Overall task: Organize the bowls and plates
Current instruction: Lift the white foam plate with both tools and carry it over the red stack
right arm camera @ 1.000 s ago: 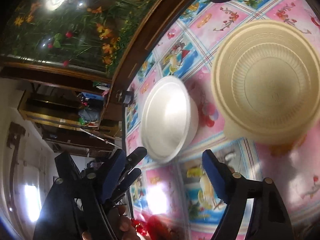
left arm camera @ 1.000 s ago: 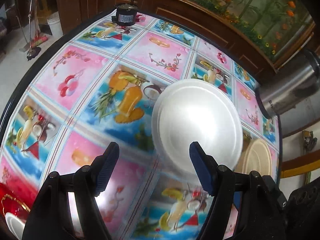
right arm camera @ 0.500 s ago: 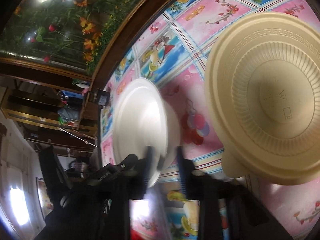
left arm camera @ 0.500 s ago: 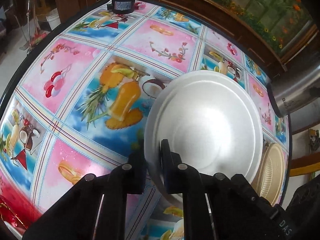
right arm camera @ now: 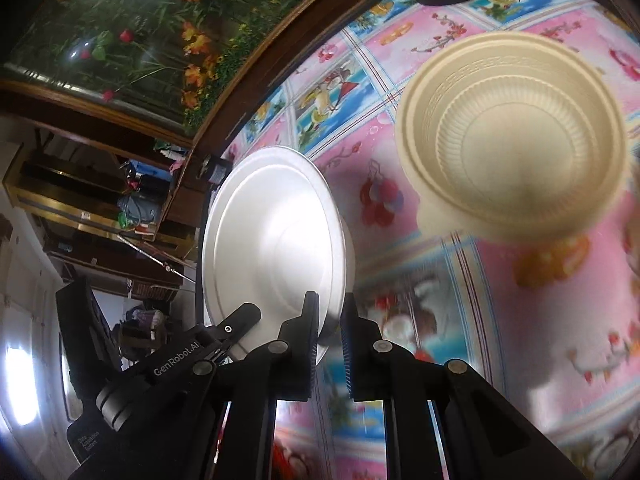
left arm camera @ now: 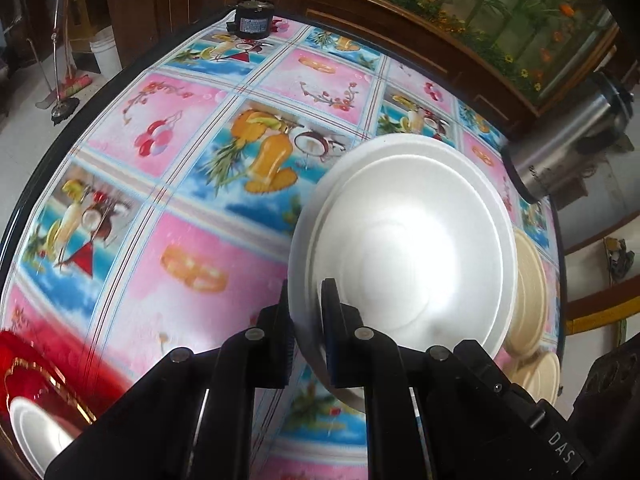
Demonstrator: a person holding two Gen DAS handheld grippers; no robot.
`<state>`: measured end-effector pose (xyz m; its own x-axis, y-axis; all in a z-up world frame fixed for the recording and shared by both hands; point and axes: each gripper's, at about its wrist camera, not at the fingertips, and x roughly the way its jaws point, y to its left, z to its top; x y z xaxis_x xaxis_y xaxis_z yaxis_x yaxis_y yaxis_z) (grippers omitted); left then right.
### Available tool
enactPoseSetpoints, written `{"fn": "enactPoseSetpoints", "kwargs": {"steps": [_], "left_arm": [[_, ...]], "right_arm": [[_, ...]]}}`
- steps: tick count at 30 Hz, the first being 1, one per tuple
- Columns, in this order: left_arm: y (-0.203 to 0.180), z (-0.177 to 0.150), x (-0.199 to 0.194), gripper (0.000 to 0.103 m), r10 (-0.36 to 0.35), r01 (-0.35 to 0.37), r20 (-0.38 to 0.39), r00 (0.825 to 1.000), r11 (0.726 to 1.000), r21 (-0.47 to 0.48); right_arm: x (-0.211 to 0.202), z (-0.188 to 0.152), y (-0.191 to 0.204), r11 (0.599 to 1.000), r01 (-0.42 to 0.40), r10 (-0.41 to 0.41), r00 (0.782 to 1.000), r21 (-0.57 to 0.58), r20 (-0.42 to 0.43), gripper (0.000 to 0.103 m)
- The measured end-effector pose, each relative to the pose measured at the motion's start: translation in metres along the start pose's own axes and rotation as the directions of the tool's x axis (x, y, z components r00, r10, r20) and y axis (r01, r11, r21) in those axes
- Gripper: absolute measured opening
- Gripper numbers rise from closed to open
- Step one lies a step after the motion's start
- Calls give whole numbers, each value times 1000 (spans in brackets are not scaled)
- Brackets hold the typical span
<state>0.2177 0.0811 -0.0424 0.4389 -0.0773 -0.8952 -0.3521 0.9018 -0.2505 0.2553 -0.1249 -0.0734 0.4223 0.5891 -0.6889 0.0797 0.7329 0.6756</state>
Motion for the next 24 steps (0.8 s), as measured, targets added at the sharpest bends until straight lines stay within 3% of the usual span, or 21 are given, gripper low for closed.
{"fn": "enactPoseSetpoints", "kwargs": {"steps": [10, 24], "left_arm": [[15, -61, -50, 9, -61, 59, 43, 997, 998, 26], [56, -120, -115, 10, -97, 94, 190, 977, 995, 29]], "right_arm": [[-52, -62, -5, 998, -19, 20, 999, -53, 27, 10], [-96, -129, 22, 977, -45, 61, 996, -207, 70, 10]]}}
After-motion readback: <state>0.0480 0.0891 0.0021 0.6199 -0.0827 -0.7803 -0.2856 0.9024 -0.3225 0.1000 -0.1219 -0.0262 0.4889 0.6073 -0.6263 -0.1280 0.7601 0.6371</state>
